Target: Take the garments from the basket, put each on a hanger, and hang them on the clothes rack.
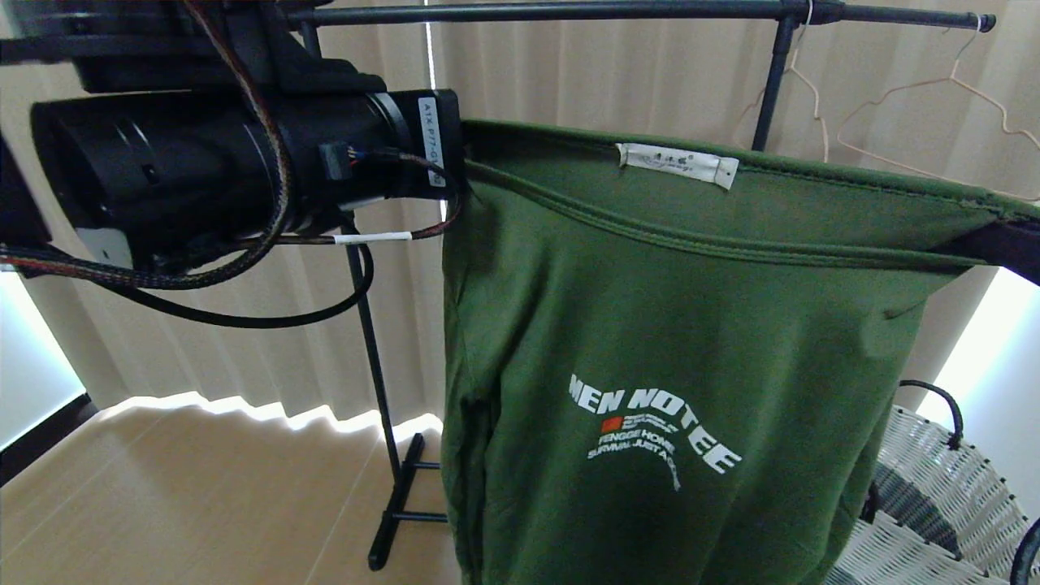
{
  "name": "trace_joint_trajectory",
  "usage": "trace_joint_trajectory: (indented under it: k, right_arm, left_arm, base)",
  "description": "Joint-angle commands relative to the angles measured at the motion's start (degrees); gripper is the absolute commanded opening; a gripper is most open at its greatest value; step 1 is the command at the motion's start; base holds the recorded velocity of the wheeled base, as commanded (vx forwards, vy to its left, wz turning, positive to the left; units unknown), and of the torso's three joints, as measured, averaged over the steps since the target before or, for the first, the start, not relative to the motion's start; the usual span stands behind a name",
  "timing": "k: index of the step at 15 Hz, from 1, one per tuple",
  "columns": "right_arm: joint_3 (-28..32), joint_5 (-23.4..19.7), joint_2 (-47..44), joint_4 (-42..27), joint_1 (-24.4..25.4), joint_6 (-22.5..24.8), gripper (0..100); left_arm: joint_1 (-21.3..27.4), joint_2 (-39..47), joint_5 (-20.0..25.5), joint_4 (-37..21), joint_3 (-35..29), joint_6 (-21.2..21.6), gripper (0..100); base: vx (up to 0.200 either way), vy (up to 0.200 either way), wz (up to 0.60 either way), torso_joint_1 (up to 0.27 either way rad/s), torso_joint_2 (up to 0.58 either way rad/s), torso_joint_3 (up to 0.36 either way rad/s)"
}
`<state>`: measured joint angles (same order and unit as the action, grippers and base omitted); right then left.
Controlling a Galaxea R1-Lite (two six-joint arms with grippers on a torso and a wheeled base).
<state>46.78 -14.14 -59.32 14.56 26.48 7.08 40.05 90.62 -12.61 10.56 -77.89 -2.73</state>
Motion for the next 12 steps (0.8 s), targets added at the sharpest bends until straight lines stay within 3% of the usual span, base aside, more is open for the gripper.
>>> trace_joint_trajectory:
  k: [1,5,9,12]
  right_arm:
    - [0.2,0.2,-1.0,0.5,-0.1,0.1,0]
    - [3.3,0.3,-7.7,2.8,-4.3,0.0,0]
    - [8.1,0.3,-17.1,11.8,-9.1,-0.2,0]
    - [12.6,0.2,-22.6,14.9,-8.9,-1.3,0]
  left_arm:
    - [-0.1,0.7,-0.7,0.0,0.9,-0.1,0]
    - [-1.1,-5.4,-1.4,-1.8,5.4,0.0,0]
    - [-0.1,-14.3,-0.1,-13.4,8.6,0.0,0]
    - [1.2,-18.3,5.4,-13.7,11.4,0.3,0]
  base:
    - [0.0,0.0,0.0,0.0,0.0,0.0]
    - [0.0,0.0,0.0,0.0,0.0,0.0]
    - [0.0,0.0,0.0,0.0,0.0,0.0]
    - [0.0,0.0,0.0,0.0,0.0,0.0]
